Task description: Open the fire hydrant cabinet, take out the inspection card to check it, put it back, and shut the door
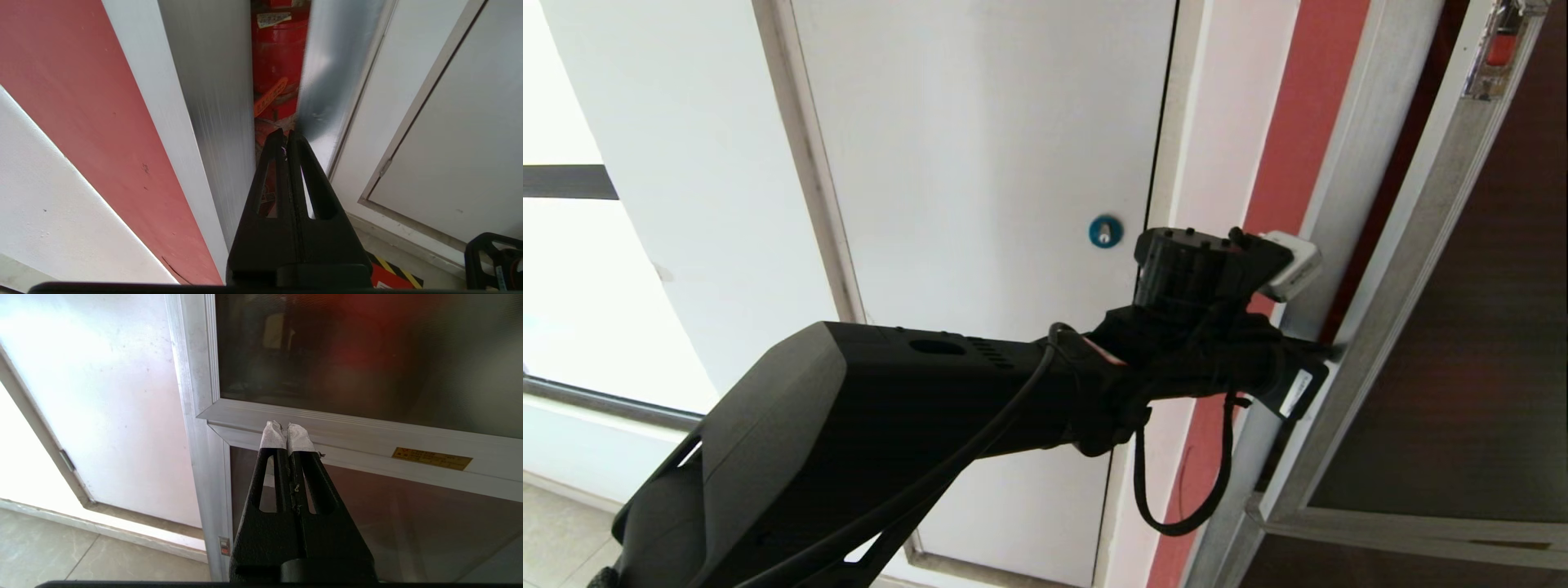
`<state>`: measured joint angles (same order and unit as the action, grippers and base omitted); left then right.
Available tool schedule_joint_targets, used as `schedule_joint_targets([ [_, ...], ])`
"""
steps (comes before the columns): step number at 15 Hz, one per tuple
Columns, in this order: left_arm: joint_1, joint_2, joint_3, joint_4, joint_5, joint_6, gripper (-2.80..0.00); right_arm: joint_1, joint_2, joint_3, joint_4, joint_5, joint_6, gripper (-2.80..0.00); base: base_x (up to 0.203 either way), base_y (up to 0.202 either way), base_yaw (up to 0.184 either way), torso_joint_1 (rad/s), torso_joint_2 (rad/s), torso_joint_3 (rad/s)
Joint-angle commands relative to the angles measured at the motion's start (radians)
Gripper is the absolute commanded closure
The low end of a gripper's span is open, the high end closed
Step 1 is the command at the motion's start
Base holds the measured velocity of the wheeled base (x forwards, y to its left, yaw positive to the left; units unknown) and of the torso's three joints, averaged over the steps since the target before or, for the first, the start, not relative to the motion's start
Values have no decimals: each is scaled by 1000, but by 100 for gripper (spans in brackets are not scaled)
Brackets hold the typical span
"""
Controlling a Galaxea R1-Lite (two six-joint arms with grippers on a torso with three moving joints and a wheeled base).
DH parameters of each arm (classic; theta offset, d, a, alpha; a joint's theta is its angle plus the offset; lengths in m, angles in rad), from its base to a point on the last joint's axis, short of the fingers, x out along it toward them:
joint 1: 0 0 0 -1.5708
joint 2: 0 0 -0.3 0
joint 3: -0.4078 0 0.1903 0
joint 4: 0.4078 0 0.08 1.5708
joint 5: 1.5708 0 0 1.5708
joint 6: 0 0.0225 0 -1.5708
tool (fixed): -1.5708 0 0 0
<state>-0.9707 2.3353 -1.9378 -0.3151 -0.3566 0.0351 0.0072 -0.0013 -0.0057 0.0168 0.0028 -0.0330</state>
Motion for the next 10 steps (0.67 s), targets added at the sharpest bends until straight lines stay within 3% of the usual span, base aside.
schedule_joint_targets([
  [1, -13, 11, -4, -4, -4, 0, 0, 0, 0, 0, 0, 0, -1, 0, 0, 0, 0, 0, 0, 0],
  [10, -35, -21, 9, -4, -10, -12, 0, 0, 0, 0, 0, 0, -1, 0, 0, 0, 0, 0, 0, 0],
])
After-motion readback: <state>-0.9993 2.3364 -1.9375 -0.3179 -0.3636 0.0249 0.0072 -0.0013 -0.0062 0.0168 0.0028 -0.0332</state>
